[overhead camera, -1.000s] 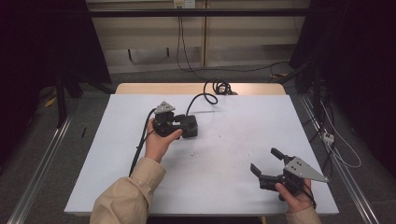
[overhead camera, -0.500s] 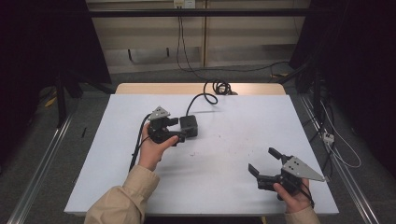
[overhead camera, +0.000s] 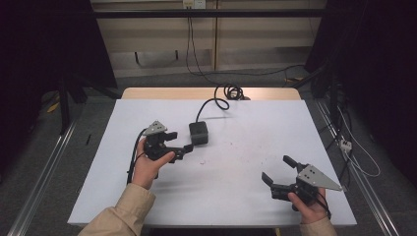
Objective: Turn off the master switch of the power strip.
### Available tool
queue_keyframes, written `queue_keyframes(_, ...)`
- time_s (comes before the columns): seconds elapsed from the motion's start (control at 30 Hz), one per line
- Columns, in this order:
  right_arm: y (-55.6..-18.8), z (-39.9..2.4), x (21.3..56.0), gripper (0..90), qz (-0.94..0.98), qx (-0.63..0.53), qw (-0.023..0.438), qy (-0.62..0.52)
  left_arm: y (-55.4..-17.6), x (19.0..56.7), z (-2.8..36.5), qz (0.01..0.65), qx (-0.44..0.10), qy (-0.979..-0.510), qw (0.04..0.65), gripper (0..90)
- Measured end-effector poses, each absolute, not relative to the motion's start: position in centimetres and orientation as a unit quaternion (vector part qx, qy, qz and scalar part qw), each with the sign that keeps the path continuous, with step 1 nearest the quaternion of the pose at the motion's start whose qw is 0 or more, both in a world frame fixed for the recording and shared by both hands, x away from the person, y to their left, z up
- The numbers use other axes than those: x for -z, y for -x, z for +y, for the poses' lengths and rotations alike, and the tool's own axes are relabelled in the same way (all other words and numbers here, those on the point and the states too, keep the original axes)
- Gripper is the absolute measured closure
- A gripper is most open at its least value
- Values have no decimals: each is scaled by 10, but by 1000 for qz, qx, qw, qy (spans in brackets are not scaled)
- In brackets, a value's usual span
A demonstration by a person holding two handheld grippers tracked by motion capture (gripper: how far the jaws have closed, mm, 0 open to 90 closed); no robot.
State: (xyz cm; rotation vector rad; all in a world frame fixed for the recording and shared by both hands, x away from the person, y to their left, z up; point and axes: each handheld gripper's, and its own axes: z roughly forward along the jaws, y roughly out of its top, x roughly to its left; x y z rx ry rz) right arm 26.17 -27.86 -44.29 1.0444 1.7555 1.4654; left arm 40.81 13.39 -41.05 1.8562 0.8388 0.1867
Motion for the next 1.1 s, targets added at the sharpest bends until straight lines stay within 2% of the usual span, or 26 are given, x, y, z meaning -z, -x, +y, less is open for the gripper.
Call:
queue_keyframes(0.6,-261,-279,443,44,664,-554,309,-396,-383,429,176,361,-84,-767,523,126)
queue_keyframes(1.1,-261,-280,444,44,665,-553,308,-398,-364,431,208,368,-103,-764,520,124)
